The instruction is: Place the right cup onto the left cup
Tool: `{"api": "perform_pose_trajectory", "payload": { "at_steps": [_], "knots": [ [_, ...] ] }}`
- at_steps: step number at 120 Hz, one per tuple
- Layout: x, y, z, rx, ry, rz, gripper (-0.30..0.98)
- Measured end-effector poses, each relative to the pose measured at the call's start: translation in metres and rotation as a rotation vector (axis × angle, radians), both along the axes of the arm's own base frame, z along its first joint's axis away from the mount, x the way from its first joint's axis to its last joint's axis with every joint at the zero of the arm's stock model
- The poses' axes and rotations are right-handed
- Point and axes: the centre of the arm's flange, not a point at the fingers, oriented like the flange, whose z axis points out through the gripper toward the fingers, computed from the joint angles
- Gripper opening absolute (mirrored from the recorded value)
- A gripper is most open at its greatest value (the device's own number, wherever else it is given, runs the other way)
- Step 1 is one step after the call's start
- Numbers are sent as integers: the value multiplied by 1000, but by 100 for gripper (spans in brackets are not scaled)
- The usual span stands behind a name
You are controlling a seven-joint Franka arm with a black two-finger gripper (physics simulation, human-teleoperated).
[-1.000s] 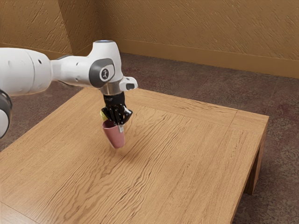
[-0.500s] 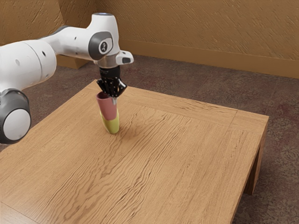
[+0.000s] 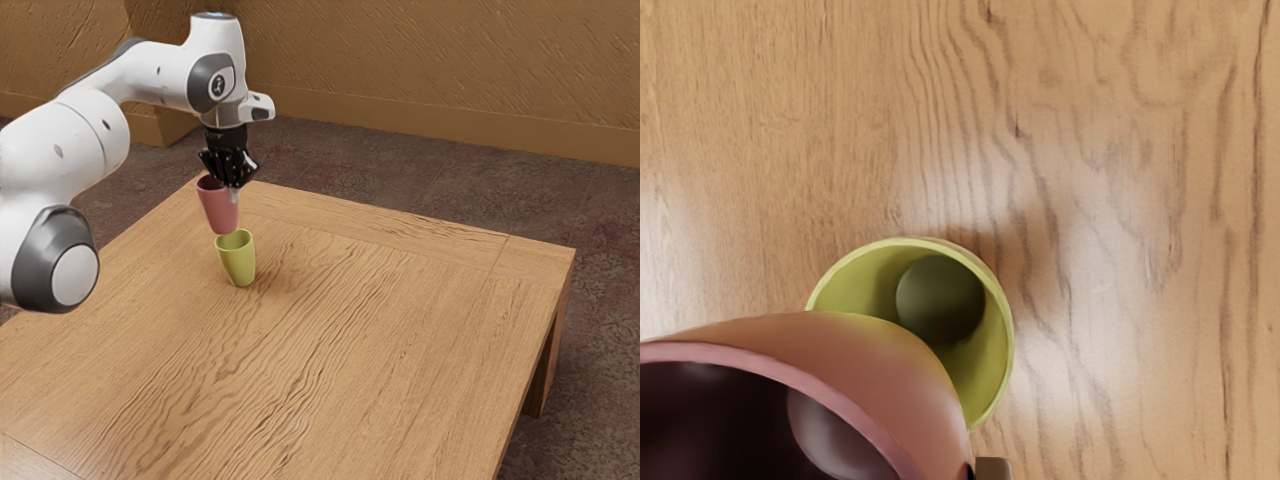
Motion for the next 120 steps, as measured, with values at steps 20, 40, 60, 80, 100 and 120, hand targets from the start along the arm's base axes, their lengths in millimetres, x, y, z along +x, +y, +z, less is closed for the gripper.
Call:
{"api": "perform_pose_trajectory", "payload": {
  "at_steps": [20, 40, 60, 80, 100, 120],
  "knots": [
    [5, 3, -13, -1, 12, -24, -10],
    [8, 0, -26, -7, 23, -50, -10],
    [11, -2, -35, -9, 25, -69, -10],
    [13, -2, -42, -12, 29, -82, -10],
    [13, -5, -44, -20, 30, -93, 2],
    [13, -8, -45, -29, 34, -100, 19]
  ]
}}
